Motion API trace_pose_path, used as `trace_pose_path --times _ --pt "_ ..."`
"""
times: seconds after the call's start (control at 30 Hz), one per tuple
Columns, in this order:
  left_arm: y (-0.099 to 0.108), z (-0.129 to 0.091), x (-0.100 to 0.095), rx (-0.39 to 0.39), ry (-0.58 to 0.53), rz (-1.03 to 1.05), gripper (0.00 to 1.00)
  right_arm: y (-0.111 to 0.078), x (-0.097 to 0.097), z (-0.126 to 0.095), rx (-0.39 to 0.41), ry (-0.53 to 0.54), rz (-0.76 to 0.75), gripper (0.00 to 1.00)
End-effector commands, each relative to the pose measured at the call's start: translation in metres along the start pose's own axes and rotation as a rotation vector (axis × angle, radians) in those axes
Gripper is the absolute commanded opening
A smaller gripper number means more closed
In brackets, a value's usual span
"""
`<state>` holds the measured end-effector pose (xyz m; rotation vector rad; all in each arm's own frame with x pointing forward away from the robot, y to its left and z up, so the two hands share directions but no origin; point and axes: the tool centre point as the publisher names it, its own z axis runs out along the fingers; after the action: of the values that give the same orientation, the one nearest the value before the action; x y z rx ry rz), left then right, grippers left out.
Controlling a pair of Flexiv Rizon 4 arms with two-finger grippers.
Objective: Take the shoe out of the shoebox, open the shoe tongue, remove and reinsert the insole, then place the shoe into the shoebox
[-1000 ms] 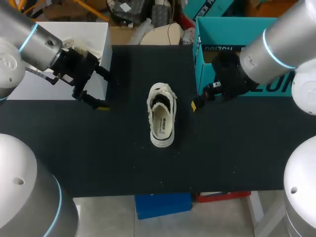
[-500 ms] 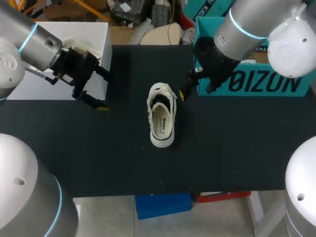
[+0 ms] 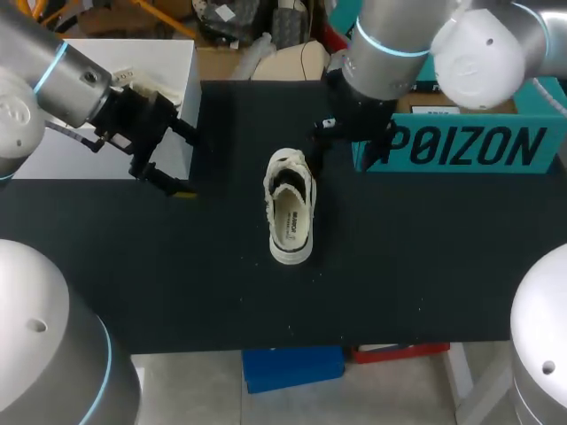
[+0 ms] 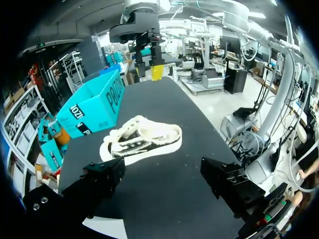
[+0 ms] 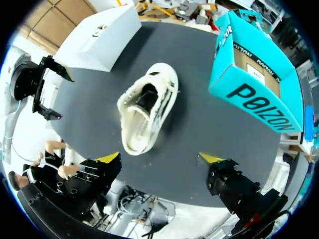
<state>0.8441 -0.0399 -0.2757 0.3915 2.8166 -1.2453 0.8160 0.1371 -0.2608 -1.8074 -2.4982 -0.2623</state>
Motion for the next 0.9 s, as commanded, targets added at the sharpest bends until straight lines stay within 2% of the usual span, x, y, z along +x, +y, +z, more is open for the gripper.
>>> trace_pose_path --times 0.03,0.1,0.27,0.33,0.37,0.47,0.57,0.63,0.77,0.9 --pt "0.000 0.001 0.000 -0.001 -0.004 0.002 1.00 0.018 0.012 0.019 0.121 -0.064 0.000 0.71" --pt "0.000 0.001 0.000 -0.001 -0.004 0.002 1.00 0.021 0.016 0.024 0.127 -0.073 0.004 0.86" --pt "0.000 0.001 0.000 -0.001 -0.004 0.002 1.00 0.028 0.021 0.036 0.147 -0.107 0.019 0.55" --pt "0.000 0.001 0.000 -0.001 -0.004 0.002 1.00 0.031 0.021 0.041 0.147 -0.111 0.024 0.60" --pt "0.000 0.001 0.000 -0.001 -0.004 0.002 1.00 0.032 0.021 0.044 0.147 -0.113 0.027 0.67" --pt "0.000 0.001 0.000 -0.001 -0.004 0.002 1.00 0.035 0.019 0.051 0.149 -0.120 0.041 0.63" --pt "0.000 0.001 0.000 -0.001 -0.004 0.002 1.00 0.038 0.018 0.058 0.152 -0.123 0.056 0.70" --pt "0.000 0.001 0.000 -0.001 -0.004 0.002 1.00 0.039 0.016 0.062 0.152 -0.123 0.063 0.78" --pt "0.000 0.001 0.000 -0.001 -0.004 0.002 1.00 0.040 0.010 0.070 0.155 -0.129 0.077 0.70" --pt "0.000 0.001 0.000 -0.001 -0.004 0.002 1.00 0.042 0.003 0.079 0.155 -0.138 0.088 0.67"
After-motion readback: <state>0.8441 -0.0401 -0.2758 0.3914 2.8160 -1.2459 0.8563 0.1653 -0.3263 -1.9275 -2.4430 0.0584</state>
